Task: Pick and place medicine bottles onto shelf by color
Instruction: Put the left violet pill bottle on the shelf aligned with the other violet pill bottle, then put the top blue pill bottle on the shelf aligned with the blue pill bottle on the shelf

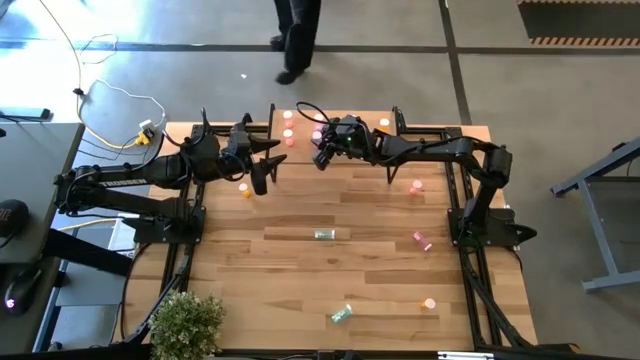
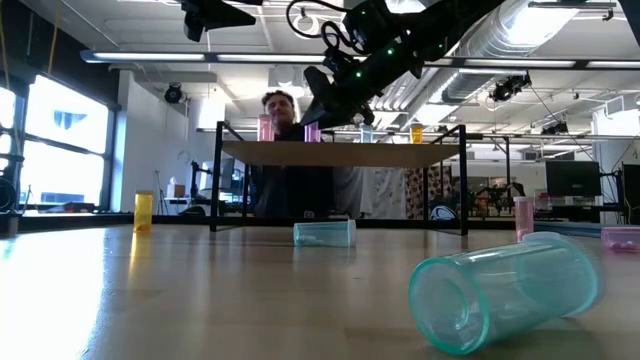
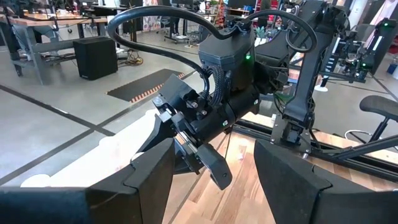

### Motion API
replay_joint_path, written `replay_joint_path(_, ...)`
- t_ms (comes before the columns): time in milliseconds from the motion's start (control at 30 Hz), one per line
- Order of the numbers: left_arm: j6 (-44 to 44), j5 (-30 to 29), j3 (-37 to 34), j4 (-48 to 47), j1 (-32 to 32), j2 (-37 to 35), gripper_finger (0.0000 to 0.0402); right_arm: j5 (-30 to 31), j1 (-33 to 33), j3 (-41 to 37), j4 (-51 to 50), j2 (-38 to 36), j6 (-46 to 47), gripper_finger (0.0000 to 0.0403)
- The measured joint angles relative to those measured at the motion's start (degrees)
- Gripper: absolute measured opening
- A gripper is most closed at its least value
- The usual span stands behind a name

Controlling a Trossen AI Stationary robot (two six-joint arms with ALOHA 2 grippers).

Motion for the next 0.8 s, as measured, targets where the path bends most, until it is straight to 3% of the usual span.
replay_joint_path(300, 0.0, 0.0, 0.0, 0.0, 0.0, 0.0, 0.0211, 0.0, 0.0, 0.0, -0.8, -0.6, 0.3, 0.0209)
replay_joint_path(800, 0.0, 0.0, 0.0, 0.0, 0.0, 0.0, 0.0211, -1.0, 0.0, 0.0, -9.0, -2.5, 5.0, 0.0211)
